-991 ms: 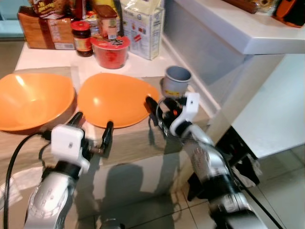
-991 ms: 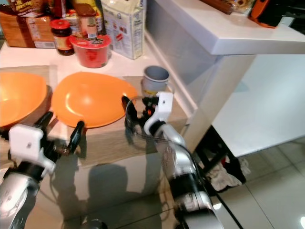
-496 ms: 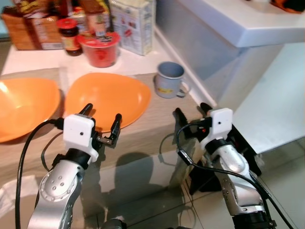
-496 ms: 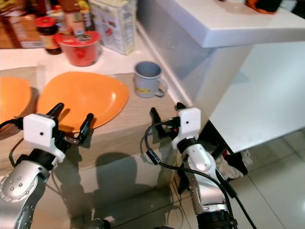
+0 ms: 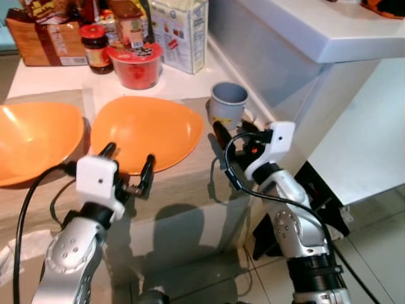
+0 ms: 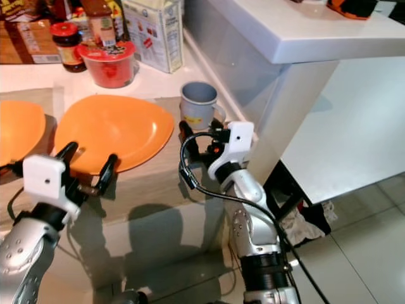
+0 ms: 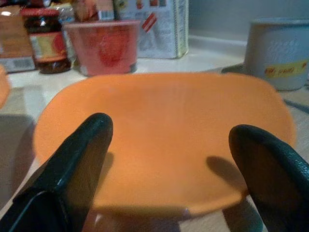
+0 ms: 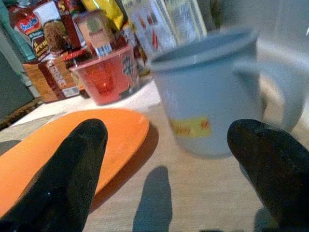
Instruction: Setting the table
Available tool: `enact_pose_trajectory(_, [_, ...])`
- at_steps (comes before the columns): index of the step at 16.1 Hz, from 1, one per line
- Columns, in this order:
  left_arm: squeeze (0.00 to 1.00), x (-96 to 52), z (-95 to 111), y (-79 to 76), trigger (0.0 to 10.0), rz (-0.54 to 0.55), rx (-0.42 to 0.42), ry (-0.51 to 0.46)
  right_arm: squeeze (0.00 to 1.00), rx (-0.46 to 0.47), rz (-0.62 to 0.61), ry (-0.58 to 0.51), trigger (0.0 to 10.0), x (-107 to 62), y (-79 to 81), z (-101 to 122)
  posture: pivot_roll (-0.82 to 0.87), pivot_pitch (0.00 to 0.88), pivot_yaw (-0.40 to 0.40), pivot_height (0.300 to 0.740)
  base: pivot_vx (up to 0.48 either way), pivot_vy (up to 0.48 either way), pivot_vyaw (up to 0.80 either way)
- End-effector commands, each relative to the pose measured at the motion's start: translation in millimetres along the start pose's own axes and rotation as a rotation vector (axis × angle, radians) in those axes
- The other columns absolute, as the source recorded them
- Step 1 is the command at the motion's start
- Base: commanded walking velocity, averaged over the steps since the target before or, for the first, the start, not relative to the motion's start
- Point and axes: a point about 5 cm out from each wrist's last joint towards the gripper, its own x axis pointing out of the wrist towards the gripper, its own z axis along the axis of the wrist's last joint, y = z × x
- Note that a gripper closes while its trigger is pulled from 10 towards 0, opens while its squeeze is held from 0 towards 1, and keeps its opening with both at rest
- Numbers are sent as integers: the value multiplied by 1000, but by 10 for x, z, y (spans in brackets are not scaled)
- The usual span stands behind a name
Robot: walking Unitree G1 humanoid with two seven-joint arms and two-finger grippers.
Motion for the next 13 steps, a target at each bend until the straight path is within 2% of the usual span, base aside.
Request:
enact_pose_trajectory(1, [0,-26,53,-2,10000,5,17,-22,0,99,-3,26,10000,40,-30,-41,190,34,-74,740,0,0,0])
enact_pose_trajectory(4, [0,-73,63,39,10000,20,31,-24,0,294,35,74,10000,156,88,-162,224,38,-81,740,0,0,0])
enact_pose_trajectory(7, [0,-119,66,75,10000,30,41,-22,0,406,115,124,10000,253,255,-240,245,39,-89,740,0,0,0])
enact_pose_trajectory(13, [0,-129,141,13,10000,22,28,-39,0,433,161,215,10000,412,366,-419,253,51,-109,740,0,0,0])
